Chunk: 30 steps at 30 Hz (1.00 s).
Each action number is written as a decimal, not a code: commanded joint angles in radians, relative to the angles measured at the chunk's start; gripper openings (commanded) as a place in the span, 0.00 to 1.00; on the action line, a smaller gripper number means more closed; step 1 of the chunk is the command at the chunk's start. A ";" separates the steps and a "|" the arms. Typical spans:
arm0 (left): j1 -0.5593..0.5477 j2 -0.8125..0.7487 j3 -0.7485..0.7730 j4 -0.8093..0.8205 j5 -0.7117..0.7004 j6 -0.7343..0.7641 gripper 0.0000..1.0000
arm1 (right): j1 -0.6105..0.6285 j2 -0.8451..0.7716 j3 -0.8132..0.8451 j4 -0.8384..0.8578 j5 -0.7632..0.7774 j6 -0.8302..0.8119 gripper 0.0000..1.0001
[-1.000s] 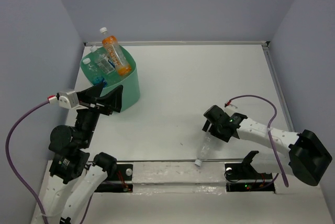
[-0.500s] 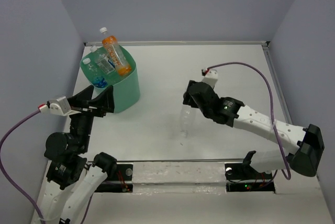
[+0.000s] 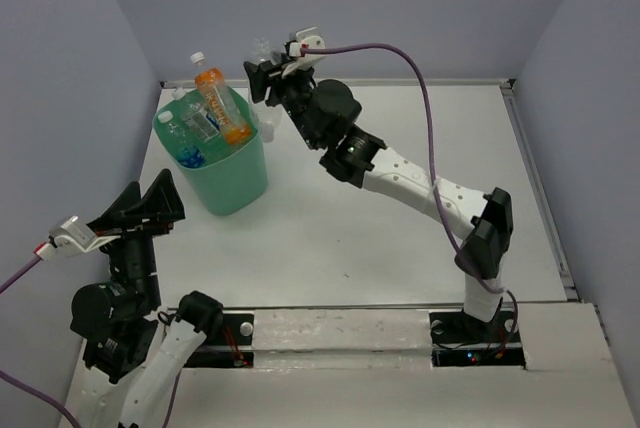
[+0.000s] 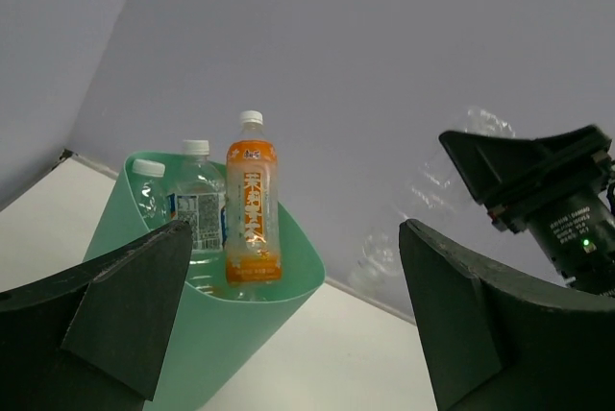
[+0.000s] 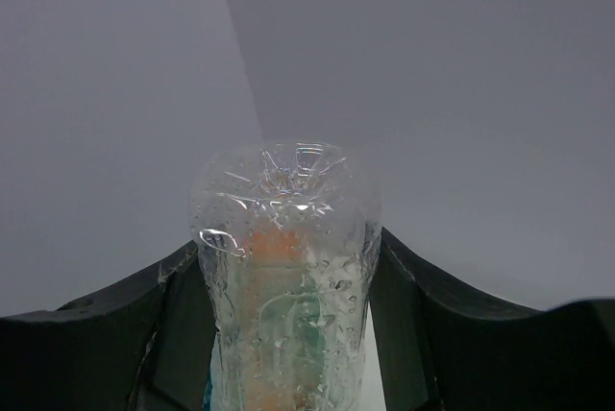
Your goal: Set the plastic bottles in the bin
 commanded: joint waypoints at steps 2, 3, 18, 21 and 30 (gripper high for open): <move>-0.008 0.003 -0.009 0.032 -0.033 -0.012 0.99 | 0.011 0.141 0.283 0.203 -0.173 -0.054 0.46; -0.013 0.006 -0.010 0.032 -0.033 -0.014 0.99 | 0.011 0.198 0.320 0.204 -0.181 -0.051 0.46; -0.042 -0.002 -0.010 0.011 -0.032 -0.008 0.99 | 0.020 0.505 0.520 0.083 -0.345 0.184 0.49; -0.043 0.002 -0.010 0.011 -0.032 -0.006 0.99 | 0.020 0.505 0.489 0.066 -0.353 0.206 0.58; -0.028 0.012 -0.009 0.014 -0.033 -0.003 0.99 | 0.029 0.540 0.510 -0.023 -0.357 0.255 1.00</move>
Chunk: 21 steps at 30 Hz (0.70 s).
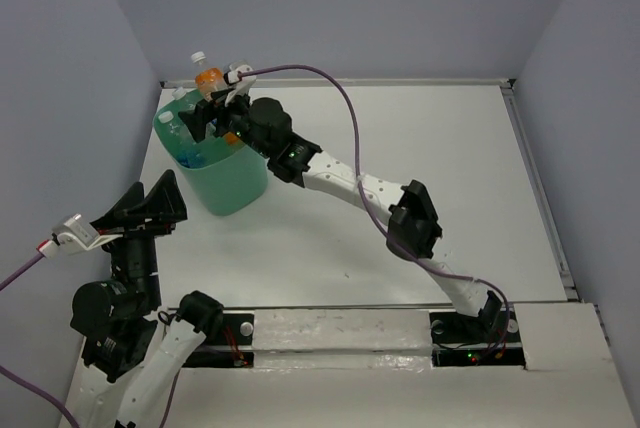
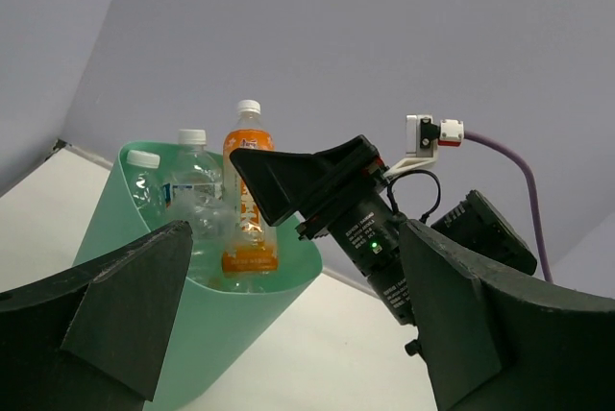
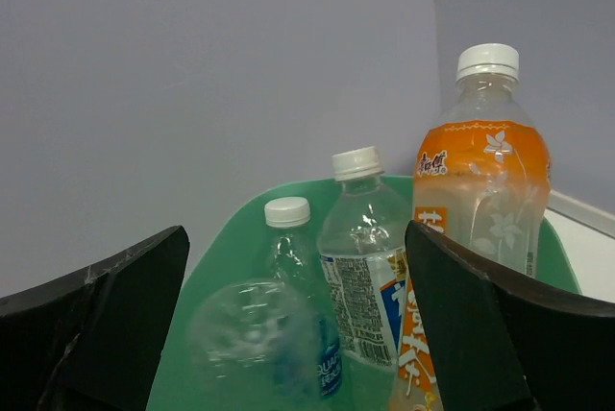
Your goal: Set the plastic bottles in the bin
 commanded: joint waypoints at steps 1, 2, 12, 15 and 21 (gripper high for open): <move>0.006 0.017 -0.008 0.033 -0.020 0.006 0.99 | 0.013 -0.007 0.036 0.007 -0.013 0.032 1.00; 0.008 0.020 -0.008 0.034 -0.021 0.009 0.99 | 0.013 -0.019 0.036 0.003 -0.011 0.032 1.00; 0.006 0.020 -0.012 0.036 -0.033 0.020 0.99 | 0.013 -0.385 -0.362 0.121 0.019 0.022 1.00; 0.008 0.031 -0.012 0.040 -0.009 0.012 0.99 | 0.013 -0.525 -0.629 0.191 0.068 0.007 1.00; 0.011 0.044 0.005 0.045 0.081 0.001 0.99 | 0.013 -0.977 -1.126 0.285 0.232 -0.034 1.00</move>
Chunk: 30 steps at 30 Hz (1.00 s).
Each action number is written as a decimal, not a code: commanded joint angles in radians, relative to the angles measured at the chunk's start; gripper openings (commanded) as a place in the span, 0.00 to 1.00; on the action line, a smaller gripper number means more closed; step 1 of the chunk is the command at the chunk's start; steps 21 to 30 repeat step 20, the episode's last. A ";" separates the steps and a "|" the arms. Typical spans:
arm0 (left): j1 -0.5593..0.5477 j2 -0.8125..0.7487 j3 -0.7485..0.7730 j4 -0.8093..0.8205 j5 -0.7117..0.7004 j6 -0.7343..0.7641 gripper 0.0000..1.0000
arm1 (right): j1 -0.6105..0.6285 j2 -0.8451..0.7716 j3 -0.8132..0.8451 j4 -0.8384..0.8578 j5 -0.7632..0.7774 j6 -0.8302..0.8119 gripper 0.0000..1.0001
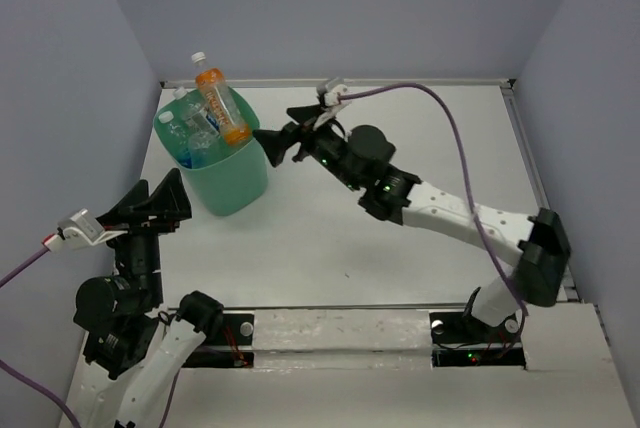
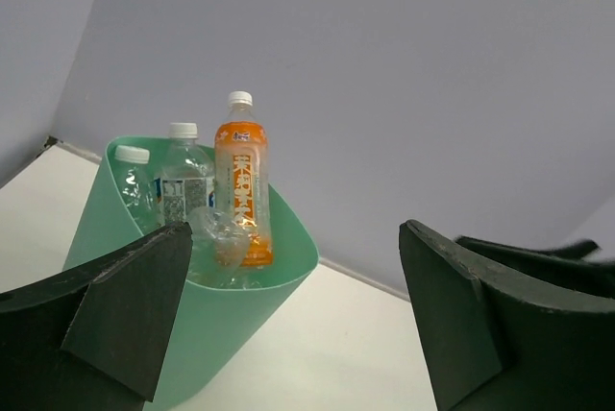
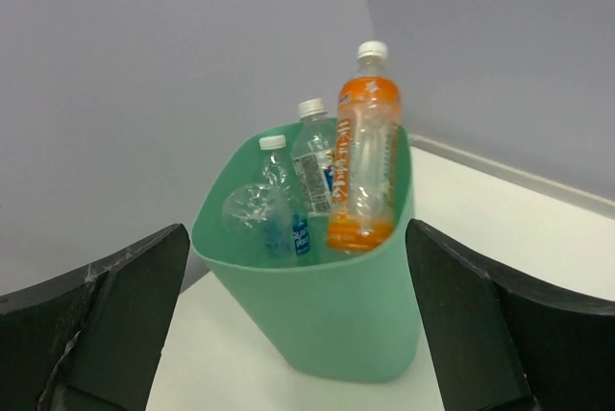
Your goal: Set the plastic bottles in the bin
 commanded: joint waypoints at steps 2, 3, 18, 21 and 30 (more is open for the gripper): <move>0.009 0.045 0.011 0.044 0.098 -0.001 0.99 | 0.011 -0.463 -0.441 0.142 0.204 -0.033 1.00; 0.007 0.051 0.016 0.044 0.131 0.000 0.99 | 0.011 -0.542 -0.507 0.139 0.226 -0.034 1.00; 0.007 0.233 0.048 0.156 0.239 -0.036 0.99 | 0.011 -1.296 -0.933 -0.041 0.542 -0.135 1.00; 0.006 0.247 0.051 0.185 0.251 -0.036 0.99 | 0.011 -1.249 -0.884 -0.033 0.513 -0.164 1.00; 0.006 0.247 0.051 0.185 0.251 -0.036 0.99 | 0.011 -1.249 -0.884 -0.033 0.513 -0.164 1.00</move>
